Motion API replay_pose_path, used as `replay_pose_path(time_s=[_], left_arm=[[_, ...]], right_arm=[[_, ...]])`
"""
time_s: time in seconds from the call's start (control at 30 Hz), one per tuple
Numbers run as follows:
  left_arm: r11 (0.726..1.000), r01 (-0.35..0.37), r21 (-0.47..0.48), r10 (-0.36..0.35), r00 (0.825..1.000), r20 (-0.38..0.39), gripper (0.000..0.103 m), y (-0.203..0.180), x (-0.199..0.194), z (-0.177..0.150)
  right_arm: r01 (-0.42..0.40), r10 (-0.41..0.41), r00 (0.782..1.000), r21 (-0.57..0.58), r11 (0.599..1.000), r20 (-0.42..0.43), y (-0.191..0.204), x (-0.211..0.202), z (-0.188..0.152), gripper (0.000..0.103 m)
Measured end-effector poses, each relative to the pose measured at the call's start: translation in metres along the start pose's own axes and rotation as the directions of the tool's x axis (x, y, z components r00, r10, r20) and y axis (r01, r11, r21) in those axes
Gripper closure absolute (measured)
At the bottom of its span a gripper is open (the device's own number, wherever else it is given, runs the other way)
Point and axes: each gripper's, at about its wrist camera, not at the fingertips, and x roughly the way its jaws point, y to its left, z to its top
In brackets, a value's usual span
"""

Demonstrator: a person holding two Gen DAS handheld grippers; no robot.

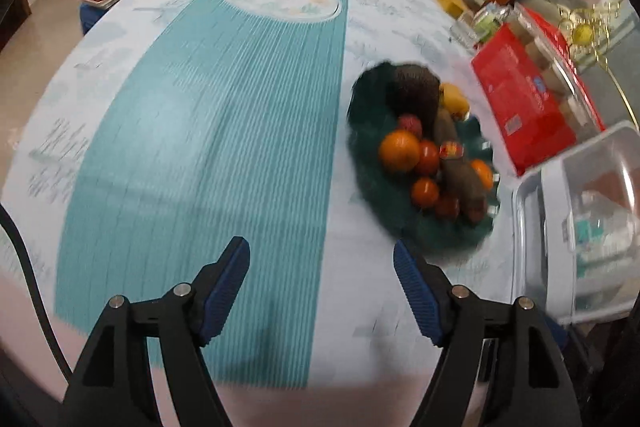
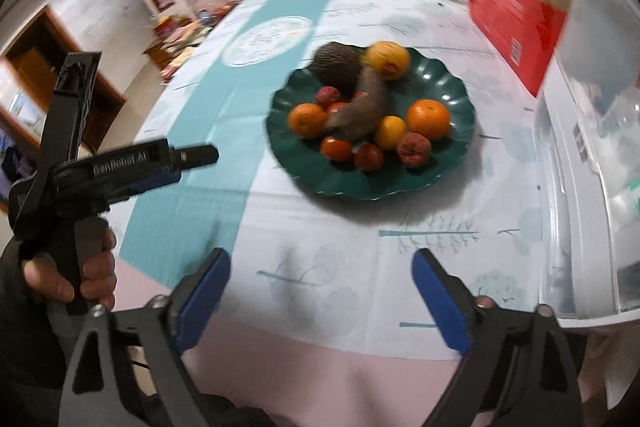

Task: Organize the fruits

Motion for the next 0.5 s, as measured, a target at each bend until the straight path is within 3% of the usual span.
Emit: replay_pose_path(time_s=[0.23,0.33,0.5], left_arm=[[0.999,-0.031,0.032,0.031,1.000,0.001,0.029,0.003,-0.056,-0.038],[0.996,-0.068,0.054,0.065,0.997,0.050,0.017,-0.004,-0.087,-0.044],[0.987,-0.114,0.112,0.096,0.983,0.155,0.010,-0.020,-0.140,-0.045]], right_arm=[[-0.040,0.040,0.997,0.001,0.999,-0.061,0.024,-0.006,-0.015,0.006],[-0.017,0.017,0.996,0.000,1.000,-0.086,0.034,-0.020,-0.015,0.006],[-0.009,0.009,1.000,0.022,1.000,-0.026,0.048,-0.062,-0.009,0.006]])
